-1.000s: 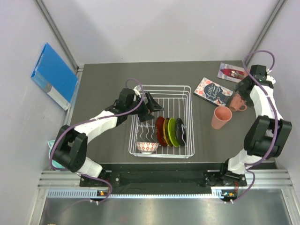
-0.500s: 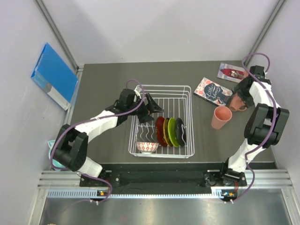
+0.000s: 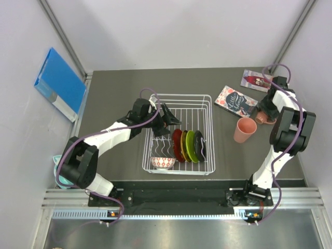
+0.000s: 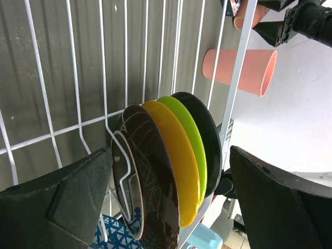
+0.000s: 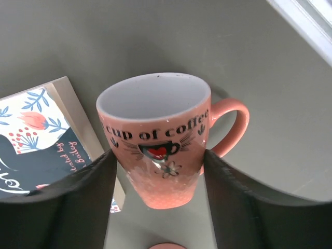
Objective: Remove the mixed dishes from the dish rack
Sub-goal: Pick up the cup at the center of the board.
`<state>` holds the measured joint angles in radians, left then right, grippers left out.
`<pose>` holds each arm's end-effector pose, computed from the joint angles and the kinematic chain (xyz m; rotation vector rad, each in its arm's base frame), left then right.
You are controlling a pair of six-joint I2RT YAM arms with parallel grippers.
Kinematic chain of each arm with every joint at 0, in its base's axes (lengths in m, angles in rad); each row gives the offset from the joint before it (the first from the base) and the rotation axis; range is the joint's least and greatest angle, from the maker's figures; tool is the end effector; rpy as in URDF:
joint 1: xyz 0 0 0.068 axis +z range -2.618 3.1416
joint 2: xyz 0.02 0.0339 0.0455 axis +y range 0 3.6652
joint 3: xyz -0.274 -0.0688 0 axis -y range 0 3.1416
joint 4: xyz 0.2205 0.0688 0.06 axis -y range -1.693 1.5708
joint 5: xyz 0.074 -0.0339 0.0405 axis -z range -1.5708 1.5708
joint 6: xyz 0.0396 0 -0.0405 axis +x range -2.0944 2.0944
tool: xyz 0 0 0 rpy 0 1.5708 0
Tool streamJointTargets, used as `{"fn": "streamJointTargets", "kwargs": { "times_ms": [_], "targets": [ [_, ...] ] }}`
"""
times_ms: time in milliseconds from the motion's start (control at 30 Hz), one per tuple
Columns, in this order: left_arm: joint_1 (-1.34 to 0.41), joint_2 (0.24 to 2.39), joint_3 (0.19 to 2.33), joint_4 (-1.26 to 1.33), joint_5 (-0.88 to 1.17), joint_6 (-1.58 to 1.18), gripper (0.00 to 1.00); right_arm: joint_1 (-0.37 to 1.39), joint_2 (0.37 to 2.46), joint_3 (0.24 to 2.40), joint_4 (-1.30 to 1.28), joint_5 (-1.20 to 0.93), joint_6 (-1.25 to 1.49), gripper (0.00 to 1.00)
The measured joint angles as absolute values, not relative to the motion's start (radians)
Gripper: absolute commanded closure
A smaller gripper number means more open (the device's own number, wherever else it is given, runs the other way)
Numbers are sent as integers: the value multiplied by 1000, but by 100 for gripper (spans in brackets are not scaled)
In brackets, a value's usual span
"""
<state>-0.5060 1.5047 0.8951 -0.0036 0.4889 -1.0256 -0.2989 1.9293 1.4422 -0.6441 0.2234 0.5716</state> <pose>0.2588 -0.1647 0.2471 -0.3218 2.4416 -1.3179 0.3673 -0.1223 0.2180 1.1860 2.3920 -0.2155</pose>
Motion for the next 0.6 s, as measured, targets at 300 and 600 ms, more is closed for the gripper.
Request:
{"fn": "streamJointTargets", "kwargs": {
  "times_ms": [300, 600],
  "targets": [
    [-506, 1523, 895, -8, 483, -1025, 3, -300, 1926, 1431, -611, 236, 572, 100],
    [-506, 1523, 895, -9, 481, -1021, 3, -289, 1837, 1339, -587, 263, 578, 100]
  ]
}}
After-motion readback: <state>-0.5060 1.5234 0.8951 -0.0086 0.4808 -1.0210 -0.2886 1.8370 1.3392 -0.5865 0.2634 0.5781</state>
